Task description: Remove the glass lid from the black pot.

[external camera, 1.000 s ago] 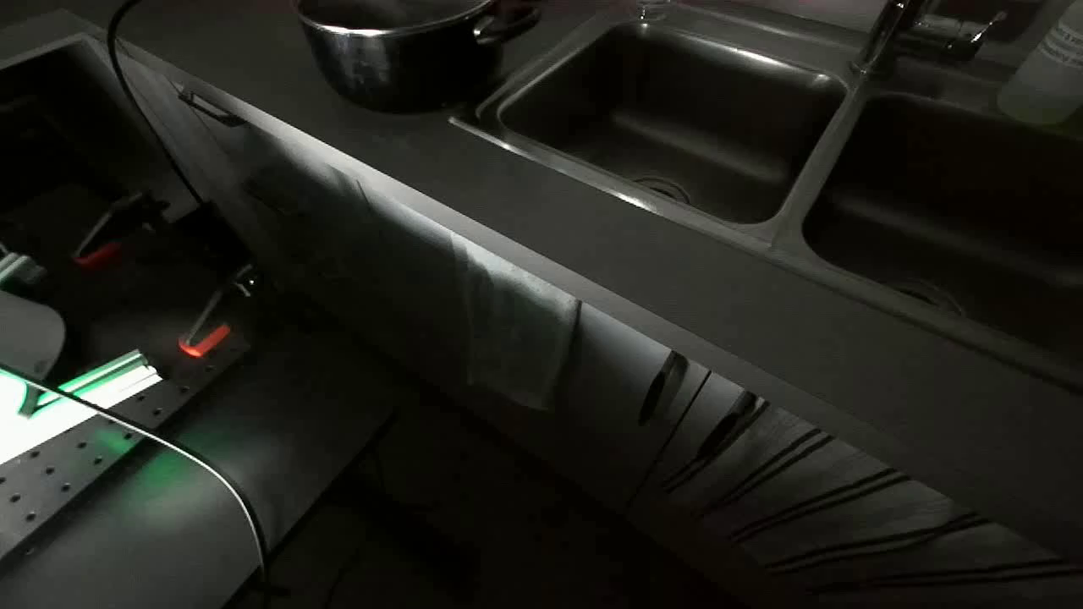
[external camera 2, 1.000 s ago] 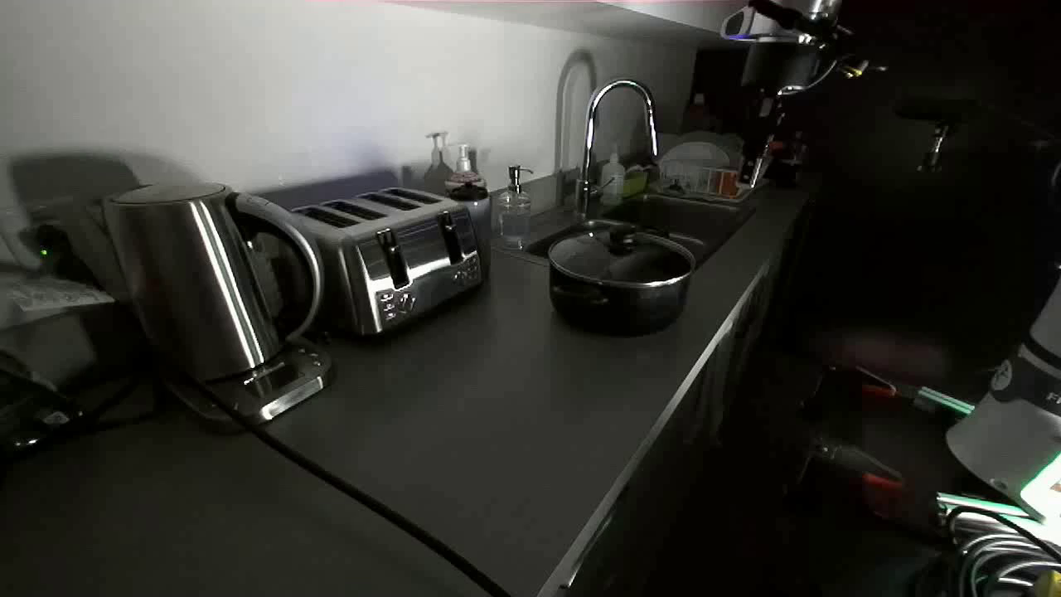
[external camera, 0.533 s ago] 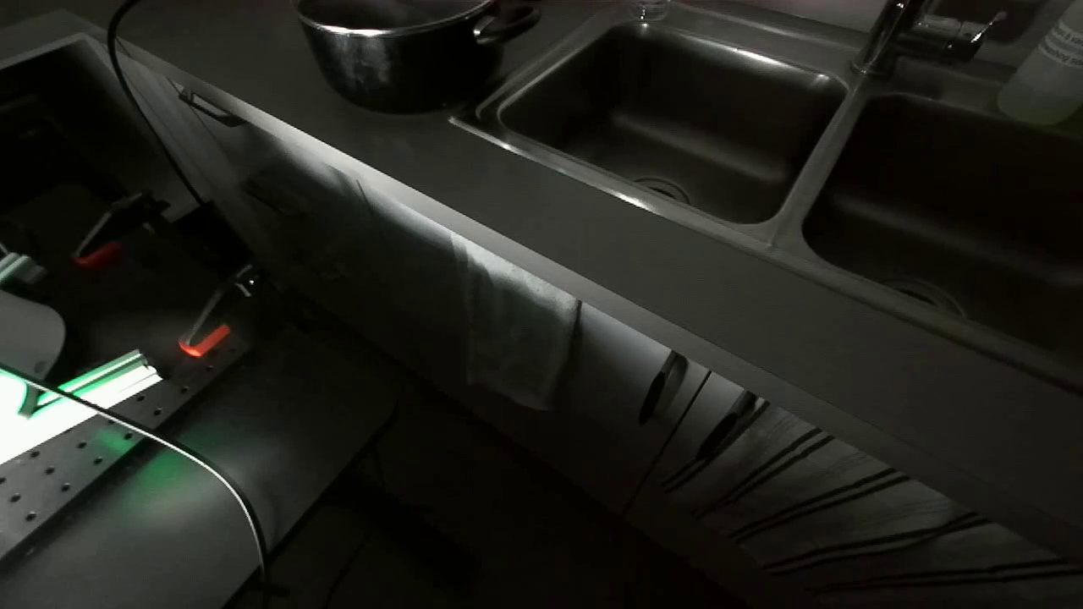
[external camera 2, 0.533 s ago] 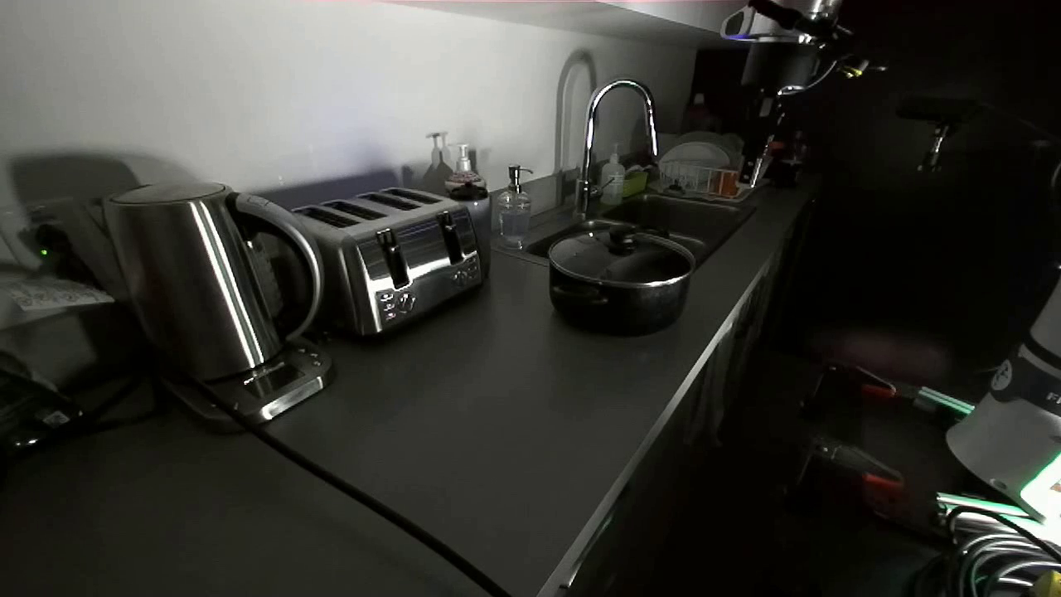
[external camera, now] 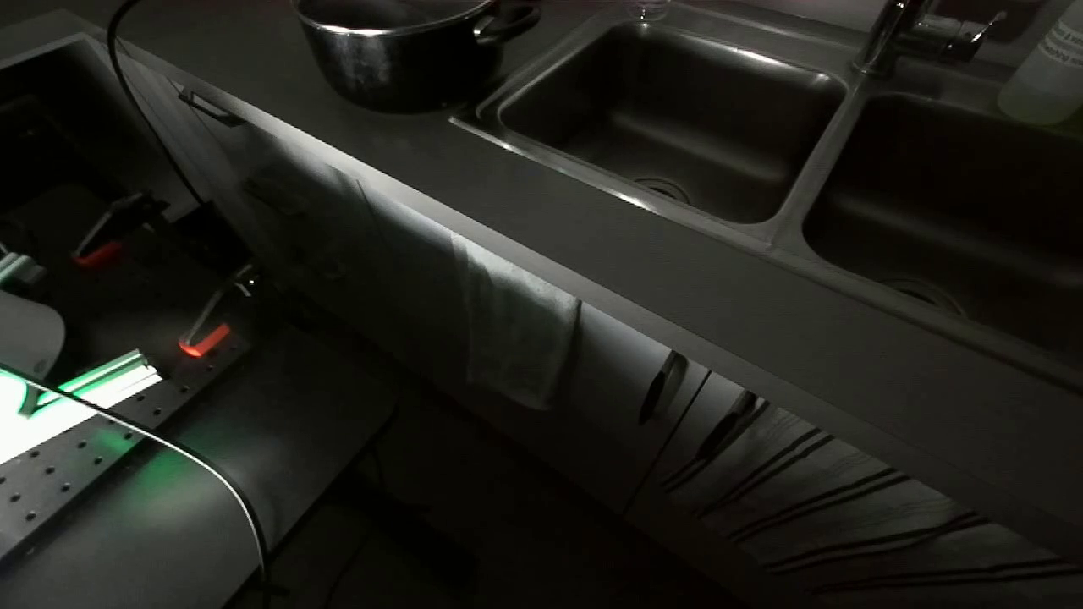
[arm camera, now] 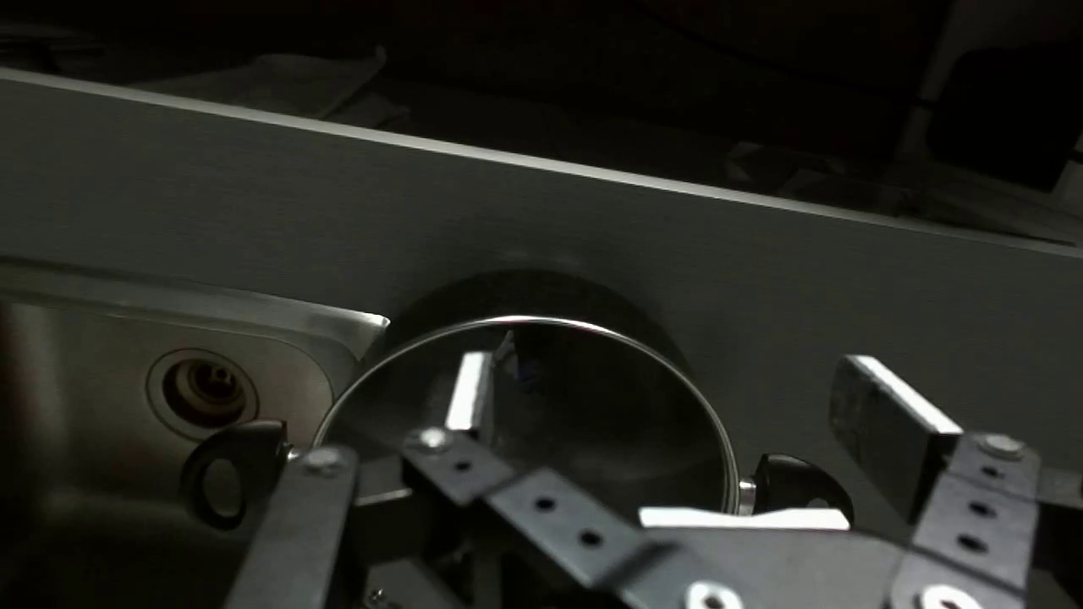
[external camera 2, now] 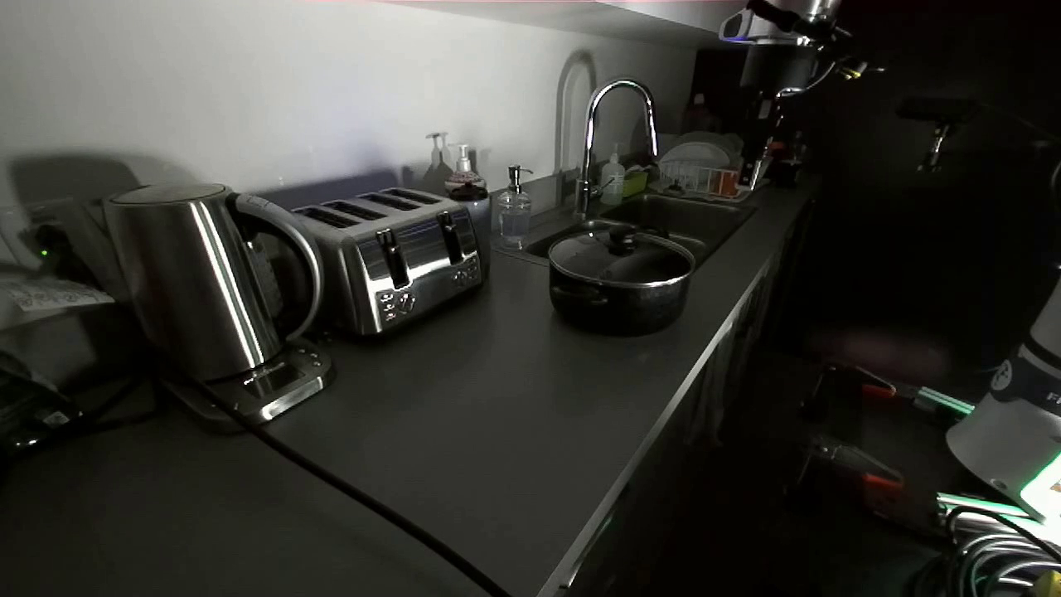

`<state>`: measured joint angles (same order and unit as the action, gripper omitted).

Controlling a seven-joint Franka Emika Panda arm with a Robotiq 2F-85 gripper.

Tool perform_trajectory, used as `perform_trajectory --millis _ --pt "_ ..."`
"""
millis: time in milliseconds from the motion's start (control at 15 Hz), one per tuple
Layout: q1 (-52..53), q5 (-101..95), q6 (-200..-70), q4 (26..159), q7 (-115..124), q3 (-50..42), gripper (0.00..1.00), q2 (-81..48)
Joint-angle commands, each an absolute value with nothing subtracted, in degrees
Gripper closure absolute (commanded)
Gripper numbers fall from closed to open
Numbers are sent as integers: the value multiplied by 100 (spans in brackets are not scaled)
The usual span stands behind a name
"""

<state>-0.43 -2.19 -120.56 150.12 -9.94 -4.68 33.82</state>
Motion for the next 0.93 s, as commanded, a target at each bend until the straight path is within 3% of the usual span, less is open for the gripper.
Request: perform_trajectory --millis 0,867 --pt "-68 -304 -12223 14763 -773 -300 0 2873" --pt "-195 -791 -12537 12940 132 -114 0 542"
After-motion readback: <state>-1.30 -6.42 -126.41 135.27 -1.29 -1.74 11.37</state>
